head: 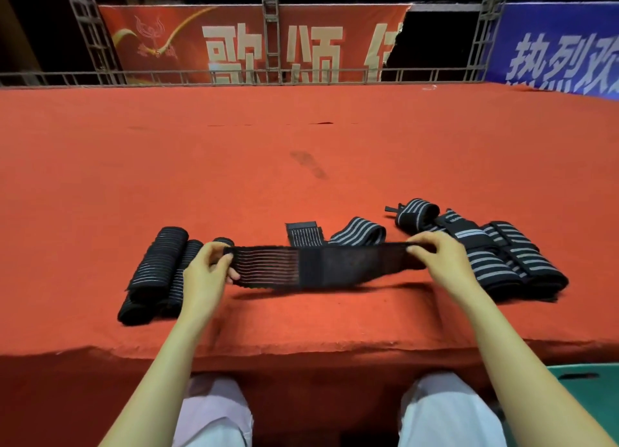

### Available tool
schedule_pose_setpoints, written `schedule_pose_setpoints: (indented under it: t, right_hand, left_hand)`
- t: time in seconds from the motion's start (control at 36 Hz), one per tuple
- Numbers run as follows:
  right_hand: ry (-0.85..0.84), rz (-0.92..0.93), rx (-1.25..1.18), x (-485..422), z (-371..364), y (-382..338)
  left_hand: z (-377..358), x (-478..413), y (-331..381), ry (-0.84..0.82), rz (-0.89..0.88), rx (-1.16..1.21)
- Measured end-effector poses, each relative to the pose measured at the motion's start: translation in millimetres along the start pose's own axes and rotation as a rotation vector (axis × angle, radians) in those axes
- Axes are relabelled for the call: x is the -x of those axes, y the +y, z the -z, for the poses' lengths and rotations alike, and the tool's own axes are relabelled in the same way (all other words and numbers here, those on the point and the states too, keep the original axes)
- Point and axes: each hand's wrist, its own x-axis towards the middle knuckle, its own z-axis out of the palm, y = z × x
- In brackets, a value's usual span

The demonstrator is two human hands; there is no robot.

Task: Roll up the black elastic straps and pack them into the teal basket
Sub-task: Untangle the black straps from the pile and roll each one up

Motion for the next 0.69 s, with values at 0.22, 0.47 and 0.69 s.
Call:
schedule_pose_setpoints:
  t: [0.22,0.47,0.69]
  right_hand:
    - [-0.182,0.243,0.182,20,16,29]
    - [-0.47,0.086,0.171,39,25,49]
    - [-0.545,0.009,0.314,36,23,37]
  left_hand:
    - [8,18,-17,-0.029,0.118,0.042]
    - [10,32,-37,-0.233,0.154,-0.3]
    - [-2,29,-32,-0.2,0.114,-0.516]
